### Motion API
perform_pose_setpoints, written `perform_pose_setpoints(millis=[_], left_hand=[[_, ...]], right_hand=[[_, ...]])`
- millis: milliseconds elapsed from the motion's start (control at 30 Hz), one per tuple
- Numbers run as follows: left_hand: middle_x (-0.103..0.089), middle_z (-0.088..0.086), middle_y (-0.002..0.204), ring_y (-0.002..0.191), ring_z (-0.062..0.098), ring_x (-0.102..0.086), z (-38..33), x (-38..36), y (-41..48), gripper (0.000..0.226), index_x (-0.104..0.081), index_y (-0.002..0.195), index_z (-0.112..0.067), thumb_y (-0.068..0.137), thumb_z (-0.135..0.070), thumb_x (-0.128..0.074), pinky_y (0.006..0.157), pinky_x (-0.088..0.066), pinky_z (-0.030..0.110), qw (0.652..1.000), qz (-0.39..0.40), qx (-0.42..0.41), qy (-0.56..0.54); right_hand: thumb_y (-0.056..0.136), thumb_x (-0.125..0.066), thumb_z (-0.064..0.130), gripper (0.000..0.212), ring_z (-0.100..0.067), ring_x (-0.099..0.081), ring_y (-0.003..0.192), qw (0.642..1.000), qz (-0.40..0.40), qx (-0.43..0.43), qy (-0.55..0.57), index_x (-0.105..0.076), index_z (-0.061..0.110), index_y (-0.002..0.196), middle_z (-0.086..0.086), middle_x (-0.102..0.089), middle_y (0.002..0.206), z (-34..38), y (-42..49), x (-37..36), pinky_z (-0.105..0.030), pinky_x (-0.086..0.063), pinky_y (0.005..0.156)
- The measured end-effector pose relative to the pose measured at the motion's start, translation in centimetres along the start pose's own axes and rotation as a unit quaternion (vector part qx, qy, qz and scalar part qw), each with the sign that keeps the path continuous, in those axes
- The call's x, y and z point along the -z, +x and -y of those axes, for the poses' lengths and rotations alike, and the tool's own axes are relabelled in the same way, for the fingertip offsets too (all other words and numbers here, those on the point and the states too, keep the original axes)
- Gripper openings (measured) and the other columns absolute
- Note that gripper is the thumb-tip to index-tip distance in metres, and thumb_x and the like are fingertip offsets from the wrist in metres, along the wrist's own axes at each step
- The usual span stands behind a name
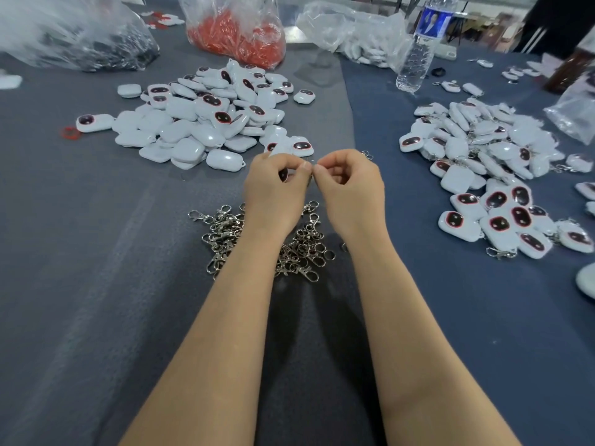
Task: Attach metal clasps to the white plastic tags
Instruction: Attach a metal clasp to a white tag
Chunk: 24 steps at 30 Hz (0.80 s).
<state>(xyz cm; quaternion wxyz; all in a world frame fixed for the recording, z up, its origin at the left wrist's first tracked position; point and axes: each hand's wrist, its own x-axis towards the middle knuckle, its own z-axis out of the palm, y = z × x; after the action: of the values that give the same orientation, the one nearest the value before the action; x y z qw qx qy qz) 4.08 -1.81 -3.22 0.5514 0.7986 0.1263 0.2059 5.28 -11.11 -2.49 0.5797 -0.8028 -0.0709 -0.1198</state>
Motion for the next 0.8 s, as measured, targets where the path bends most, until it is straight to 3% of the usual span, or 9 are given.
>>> perform_pose_setpoints(millis=[100,200,367,500,667,800], left_hand=[[-0.053,0.004,0.108,0.070,-0.024,-0.047,-0.01,-0.06,-0.30,0.011,-0.069,0.086,-0.014,0.090,-0.018,-0.059,0.066,-0.031,-0.002,0.999,0.009,-0.029,0.040],[-0.046,0.002,0.105,0.064,-0.028,-0.042,-0.08,-0.13,-0.53,0.010,-0.067,0.089,-0.012,0.091,-0.018,-0.059,0.060,-0.026,-0.007,0.997,0.011,-0.041,0.062],[-0.042,-0.001,0.106,0.066,-0.004,-0.045,-0.21,0.19,-0.61,0.014,-0.068,0.094,-0.010,0.091,-0.020,-0.059,0.064,-0.028,0.005,0.991,0.024,-0.058,0.117],[-0.050,0.006,0.113,0.094,0.019,-0.052,-0.23,0.29,-0.67,0.014,-0.067,0.094,-0.013,0.092,-0.022,-0.057,0.078,-0.036,0.024,0.985,0.038,-0.061,0.158],[-0.049,0.004,0.106,0.096,0.023,-0.053,-0.32,0.21,-0.76,0.013,-0.066,0.091,-0.013,0.092,-0.022,-0.057,0.083,-0.041,0.031,0.988,0.021,-0.056,0.145],[-0.043,-0.002,0.101,0.089,0.017,-0.050,-0.22,0.04,-0.78,0.012,-0.065,0.090,-0.013,0.092,-0.021,-0.057,0.080,-0.039,0.027,0.988,0.010,-0.062,0.138]], right_hand=[[0.087,-0.061,0.008,0.011,0.004,-0.048,0.059,1.000,-0.004,0.016,-0.023,-0.057,0.017,0.081,0.012,-0.054,0.070,-0.10,-0.16,0.04,-0.006,-0.040,0.059],[0.086,-0.059,0.003,0.012,0.004,-0.047,0.059,0.999,-0.005,0.037,-0.033,-0.055,0.014,0.083,0.011,-0.052,0.070,-0.12,-0.30,0.00,-0.008,-0.040,0.060],[0.083,-0.058,-0.001,0.014,-0.001,-0.047,0.059,0.997,0.000,0.049,-0.052,-0.057,0.013,0.082,0.009,-0.053,0.069,-0.30,-0.21,0.02,-0.008,-0.041,0.060],[0.083,-0.058,-0.001,0.013,-0.003,-0.046,0.059,0.997,0.014,0.049,-0.054,-0.059,0.012,0.081,0.003,-0.055,0.072,-0.44,-0.17,0.13,-0.009,-0.042,0.060],[0.084,-0.059,-0.001,0.015,0.003,-0.046,0.058,0.998,0.013,0.051,-0.039,-0.056,0.013,0.082,0.006,-0.053,0.070,-0.44,-0.21,0.09,-0.007,-0.040,0.059],[0.084,-0.060,0.000,0.013,0.004,-0.047,0.058,0.998,0.009,0.054,-0.042,-0.058,0.013,0.081,0.010,-0.052,0.068,-0.46,-0.24,0.12,-0.007,-0.040,0.059]])
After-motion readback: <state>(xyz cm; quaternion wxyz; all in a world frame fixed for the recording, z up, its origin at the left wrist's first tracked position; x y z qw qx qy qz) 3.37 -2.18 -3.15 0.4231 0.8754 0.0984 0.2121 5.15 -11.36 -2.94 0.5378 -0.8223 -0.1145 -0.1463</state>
